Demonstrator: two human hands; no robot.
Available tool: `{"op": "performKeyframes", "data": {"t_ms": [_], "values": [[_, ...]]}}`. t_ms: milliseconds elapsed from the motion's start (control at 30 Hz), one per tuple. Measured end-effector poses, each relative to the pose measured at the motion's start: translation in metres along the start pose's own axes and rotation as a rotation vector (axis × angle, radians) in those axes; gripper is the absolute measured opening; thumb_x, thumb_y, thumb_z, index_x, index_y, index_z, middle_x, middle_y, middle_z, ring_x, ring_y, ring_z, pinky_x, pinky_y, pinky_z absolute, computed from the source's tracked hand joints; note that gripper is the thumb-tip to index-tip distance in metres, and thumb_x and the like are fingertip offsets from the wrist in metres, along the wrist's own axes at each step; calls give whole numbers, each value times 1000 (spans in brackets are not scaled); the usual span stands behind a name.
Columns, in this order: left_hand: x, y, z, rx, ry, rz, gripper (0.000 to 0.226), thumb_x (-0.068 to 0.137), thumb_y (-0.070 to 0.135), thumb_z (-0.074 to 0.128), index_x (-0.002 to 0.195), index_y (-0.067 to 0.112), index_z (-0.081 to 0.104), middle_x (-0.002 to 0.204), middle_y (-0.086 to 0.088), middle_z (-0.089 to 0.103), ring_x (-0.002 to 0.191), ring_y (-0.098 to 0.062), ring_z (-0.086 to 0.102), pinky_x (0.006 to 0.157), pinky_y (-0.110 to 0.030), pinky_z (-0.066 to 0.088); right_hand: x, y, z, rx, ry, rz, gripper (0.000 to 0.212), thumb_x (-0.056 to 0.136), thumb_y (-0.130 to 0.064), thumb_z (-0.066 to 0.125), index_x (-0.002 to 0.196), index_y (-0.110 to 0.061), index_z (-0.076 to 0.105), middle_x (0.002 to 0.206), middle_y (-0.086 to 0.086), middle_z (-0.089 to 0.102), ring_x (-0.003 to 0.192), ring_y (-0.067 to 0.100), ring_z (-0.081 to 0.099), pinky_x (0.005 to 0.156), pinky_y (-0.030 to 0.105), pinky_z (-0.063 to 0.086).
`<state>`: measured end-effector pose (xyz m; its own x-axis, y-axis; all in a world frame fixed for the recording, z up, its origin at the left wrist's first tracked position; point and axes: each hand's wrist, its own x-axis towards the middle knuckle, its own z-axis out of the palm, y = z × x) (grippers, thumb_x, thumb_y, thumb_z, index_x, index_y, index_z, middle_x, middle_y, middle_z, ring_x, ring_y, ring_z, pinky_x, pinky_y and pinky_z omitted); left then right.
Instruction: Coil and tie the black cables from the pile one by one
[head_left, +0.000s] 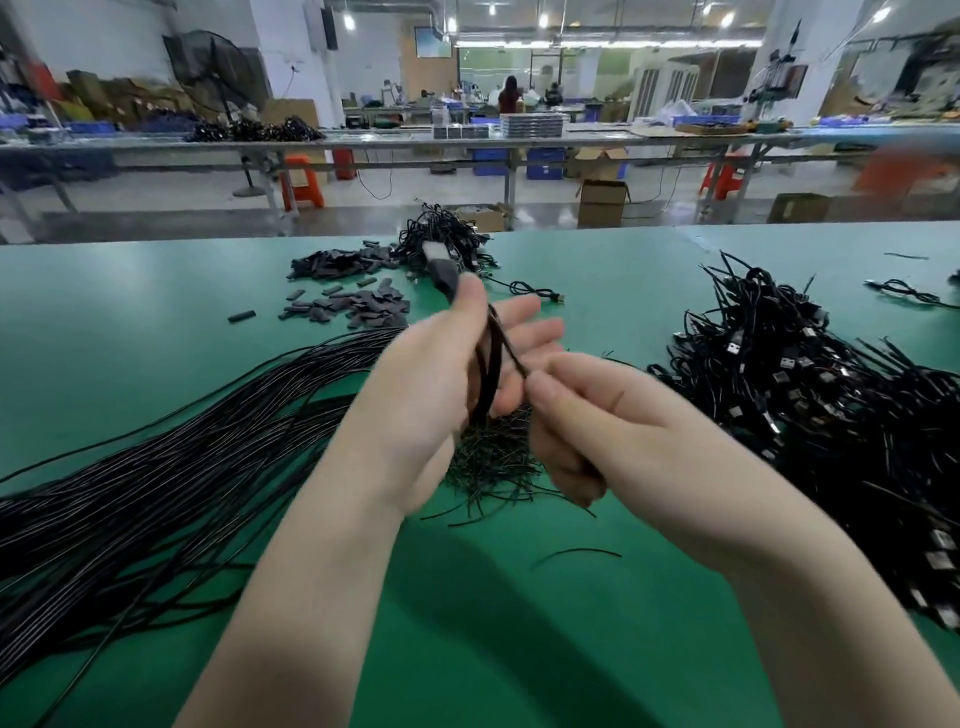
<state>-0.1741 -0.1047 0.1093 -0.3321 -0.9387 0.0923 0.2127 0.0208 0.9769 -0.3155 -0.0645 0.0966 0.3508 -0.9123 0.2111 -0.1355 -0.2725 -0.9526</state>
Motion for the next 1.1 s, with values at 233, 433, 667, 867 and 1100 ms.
{"op": "performKeyframes", "data": {"t_ms": [233,433,667,867,1100], "values": [[-4,6,2,-286,6,72,35,105,34,33,86,17,58,61,8,62,57,-8,63,55,-18,52,4,14,-2,-404,-79,139,22,102,-27,43,90,-23,61,75,-3,69,71,15,64,75,29,53],[-3,-4,5,-195,-154,9,32,98,38,42,76,20,55,61,5,60,60,-12,64,61,-25,51,3,15,-8,17,-43,44,34,79,-42,74,101,-19,62,95,-1,65,90,11,61,83,33,52],[-3,-7,3,-191,-332,-41,28,88,41,48,77,16,57,75,-4,70,78,-19,69,76,-29,57,6,17,-2,-105,86,-51,31,83,-27,75,76,-7,53,65,3,49,68,15,48,69,47,50],[-6,1,-9,331,-66,55,46,86,54,47,73,17,71,80,-4,75,67,-12,67,60,-25,55,11,21,0,-340,201,-59,30,86,-38,64,87,-9,56,75,14,59,67,28,55,66,45,52],[2,-9,-17,1015,350,389,21,97,45,45,99,31,61,91,18,66,80,10,58,76,-18,50,18,44,-11,-205,230,226,30,102,-25,33,80,-14,49,54,-8,38,47,12,32,51,32,32]]}}
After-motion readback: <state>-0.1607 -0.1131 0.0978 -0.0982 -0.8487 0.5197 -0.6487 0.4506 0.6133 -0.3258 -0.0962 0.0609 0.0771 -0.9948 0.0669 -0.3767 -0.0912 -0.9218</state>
